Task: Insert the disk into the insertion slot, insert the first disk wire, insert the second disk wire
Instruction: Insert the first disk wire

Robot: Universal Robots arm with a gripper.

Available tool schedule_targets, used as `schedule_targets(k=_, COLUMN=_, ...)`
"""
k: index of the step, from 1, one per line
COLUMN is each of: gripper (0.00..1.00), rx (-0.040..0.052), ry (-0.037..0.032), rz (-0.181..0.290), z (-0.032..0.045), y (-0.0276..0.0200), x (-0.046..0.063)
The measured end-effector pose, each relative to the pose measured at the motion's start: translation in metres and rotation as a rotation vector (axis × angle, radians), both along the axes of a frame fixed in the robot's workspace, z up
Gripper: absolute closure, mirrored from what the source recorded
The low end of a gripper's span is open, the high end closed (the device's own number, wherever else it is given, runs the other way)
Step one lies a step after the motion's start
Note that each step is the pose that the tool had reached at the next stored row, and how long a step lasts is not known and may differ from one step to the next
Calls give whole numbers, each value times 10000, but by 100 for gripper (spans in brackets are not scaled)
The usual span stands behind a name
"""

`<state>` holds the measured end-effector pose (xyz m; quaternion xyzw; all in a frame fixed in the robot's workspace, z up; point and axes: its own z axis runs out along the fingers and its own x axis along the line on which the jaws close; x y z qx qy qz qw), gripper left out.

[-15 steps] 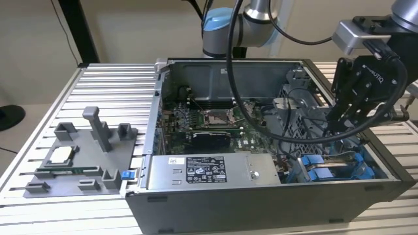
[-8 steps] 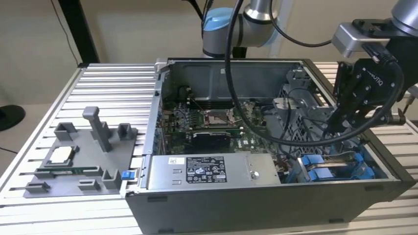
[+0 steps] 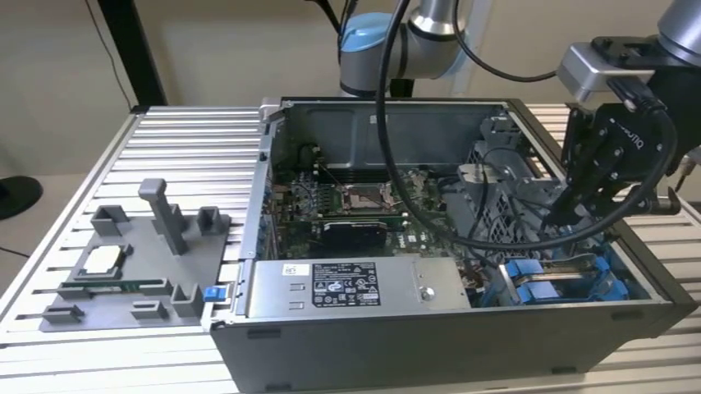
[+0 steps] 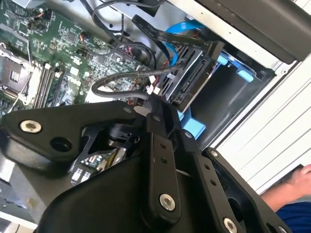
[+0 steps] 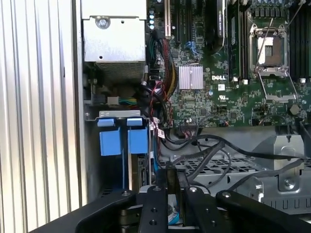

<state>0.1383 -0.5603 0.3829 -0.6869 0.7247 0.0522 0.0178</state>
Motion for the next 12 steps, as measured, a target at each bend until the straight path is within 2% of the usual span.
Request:
schedule_targets(k=2, gripper=100, rx=-1, ry=-75, rz=1, z=-12, y=-43, x=-3)
schedule_targets(k=4, gripper=100, rx=-2, ry=-188, rz=6, z=-21, y=-99, x=-5)
schedule_targets(k=9, gripper=100, rx=-2, ry=-491, rz=41, z=-32, y=-224, x=-8)
schedule_targets(k=12, gripper=100, rx=-1, ry=-679, rz=69, z=-41, y=-282, x=-10)
